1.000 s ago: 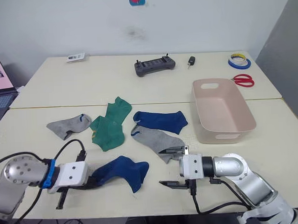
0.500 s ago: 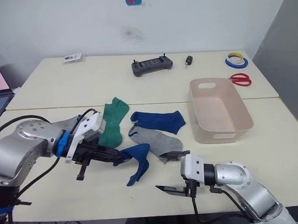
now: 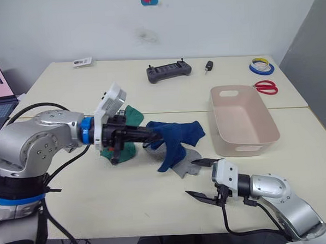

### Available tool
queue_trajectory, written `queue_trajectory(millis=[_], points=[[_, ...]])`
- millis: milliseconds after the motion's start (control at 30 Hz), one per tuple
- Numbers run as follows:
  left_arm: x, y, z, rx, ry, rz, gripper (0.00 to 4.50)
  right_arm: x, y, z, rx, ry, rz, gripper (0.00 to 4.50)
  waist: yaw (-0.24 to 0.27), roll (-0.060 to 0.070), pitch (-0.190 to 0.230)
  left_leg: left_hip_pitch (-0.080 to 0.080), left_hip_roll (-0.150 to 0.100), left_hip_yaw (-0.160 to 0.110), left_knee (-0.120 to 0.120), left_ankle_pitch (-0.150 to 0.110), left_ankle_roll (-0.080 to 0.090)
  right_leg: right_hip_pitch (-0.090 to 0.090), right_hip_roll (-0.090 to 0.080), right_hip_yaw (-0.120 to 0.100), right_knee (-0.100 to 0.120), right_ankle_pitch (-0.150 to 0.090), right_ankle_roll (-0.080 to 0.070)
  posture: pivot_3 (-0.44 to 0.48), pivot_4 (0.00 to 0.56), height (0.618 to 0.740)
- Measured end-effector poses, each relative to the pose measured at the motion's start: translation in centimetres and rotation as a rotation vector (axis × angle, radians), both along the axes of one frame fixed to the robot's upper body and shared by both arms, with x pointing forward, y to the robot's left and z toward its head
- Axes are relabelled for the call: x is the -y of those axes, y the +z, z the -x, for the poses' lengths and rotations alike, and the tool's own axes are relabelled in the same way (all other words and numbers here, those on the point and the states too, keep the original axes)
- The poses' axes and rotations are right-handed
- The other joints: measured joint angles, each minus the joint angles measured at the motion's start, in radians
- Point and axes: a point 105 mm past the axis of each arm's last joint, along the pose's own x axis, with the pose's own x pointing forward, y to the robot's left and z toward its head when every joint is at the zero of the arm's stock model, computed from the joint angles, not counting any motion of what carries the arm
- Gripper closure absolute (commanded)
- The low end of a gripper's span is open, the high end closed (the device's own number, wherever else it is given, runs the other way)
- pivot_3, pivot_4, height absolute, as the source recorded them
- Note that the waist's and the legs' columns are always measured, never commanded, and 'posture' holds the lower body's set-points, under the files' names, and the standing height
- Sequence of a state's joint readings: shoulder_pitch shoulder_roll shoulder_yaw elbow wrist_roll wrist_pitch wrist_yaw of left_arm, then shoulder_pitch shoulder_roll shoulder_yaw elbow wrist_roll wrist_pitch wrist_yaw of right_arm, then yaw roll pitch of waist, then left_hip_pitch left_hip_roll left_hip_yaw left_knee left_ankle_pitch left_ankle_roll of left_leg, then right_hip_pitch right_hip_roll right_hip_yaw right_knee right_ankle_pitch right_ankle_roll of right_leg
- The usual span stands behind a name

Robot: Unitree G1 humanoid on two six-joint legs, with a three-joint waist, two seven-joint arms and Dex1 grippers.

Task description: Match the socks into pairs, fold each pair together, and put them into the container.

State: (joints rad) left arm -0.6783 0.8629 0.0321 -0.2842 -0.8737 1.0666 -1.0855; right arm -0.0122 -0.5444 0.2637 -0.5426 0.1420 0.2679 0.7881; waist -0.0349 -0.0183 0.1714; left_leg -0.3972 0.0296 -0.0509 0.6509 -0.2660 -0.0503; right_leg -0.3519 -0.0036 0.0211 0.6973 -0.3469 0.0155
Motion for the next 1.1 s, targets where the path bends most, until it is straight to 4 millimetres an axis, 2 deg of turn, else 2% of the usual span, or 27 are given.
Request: queue_trajectory(millis=[100,233,367,533,767,933,1033,1100], points=[[0.3,-0.3,-0.6,0.024,0.036,-0.012,4.49,-0.5,1.0,-0.8,0.070,-0.052,-0.042,0.00,0.001,0.000,0.000,0.000,0.000,-0.001,0.000,0.001,-0.002,0.000,0.001,0.001,0.000,0.000,0.000,0.000,0.150,0.740],[1.7,0.0,-1.5,0.055,0.073,0.043,4.49,-1.7,2.0,-1.9,0.142,-0.111,-0.093,0.00,0.006,0.000,0.000,-0.001,0.000,-0.002,0.000,0.002,-0.004,0.000,0.001,0.001,0.000,0.000,0.000,0.000,0.150,0.740],[2.4,1.0,-2.0,0.097,0.087,0.065,4.49,-2.9,2.0,-2.9,0.162,-0.159,-0.120,0.00,0.005,0.000,0.000,-0.001,0.000,-0.001,0.001,0.003,-0.006,0.000,0.001,0.003,0.000,0.000,0.000,0.000,0.150,0.740],[2.6,1.1,-2.7,0.106,0.124,0.081,4.49,-4.2,2.1,-4.1,0.144,-0.223,-0.173,0.00,0.005,0.000,0.000,-0.001,0.000,-0.001,0.001,0.004,-0.007,-0.001,0.000,0.003,0.000,0.000,0.000,0.000,0.150,0.740],[2.9,1.2,-2.9,0.110,0.132,0.093,4.49,-4.5,1.8,-5.5,0.121,-0.333,-0.198,0.00,0.005,0.000,0.000,-0.001,0.000,-0.001,0.001,0.004,-0.007,-0.001,0.000,0.003,0.000,0.000,0.000,0.000,0.150,0.740],[2.9,1.2,-2.9,0.110,0.131,0.092,4.49,-5.0,2.4,-5.9,0.114,-0.376,-0.248,0.00,0.004,0.000,0.000,-0.001,0.000,-0.001,0.000,0.004,-0.007,-0.001,0.000,0.003,0.000,0.000,0.000,0.000,0.150,0.740],[2.9,1.1,-2.9,0.109,0.130,0.091,4.50,-5.2,2.3,-6.1,0.098,-0.399,-0.270,0.63,0.004,0.000,0.000,-0.001,0.000,-0.001,0.000,0.004,-0.007,-0.001,0.000,0.003,0.000,0.000,0.000,0.000,0.150,0.740],[2.9,1.1,-2.9,0.109,0.131,0.090,4.50,-5.2,2.4,-6.2,0.097,-0.408,-0.276,1.32,0.004,0.000,0.000,-0.001,0.000,-0.001,0.000,0.004,-0.007,-0.001,0.000,0.003,0.000,0.000,0.000,0.000,0.150,0.740]])
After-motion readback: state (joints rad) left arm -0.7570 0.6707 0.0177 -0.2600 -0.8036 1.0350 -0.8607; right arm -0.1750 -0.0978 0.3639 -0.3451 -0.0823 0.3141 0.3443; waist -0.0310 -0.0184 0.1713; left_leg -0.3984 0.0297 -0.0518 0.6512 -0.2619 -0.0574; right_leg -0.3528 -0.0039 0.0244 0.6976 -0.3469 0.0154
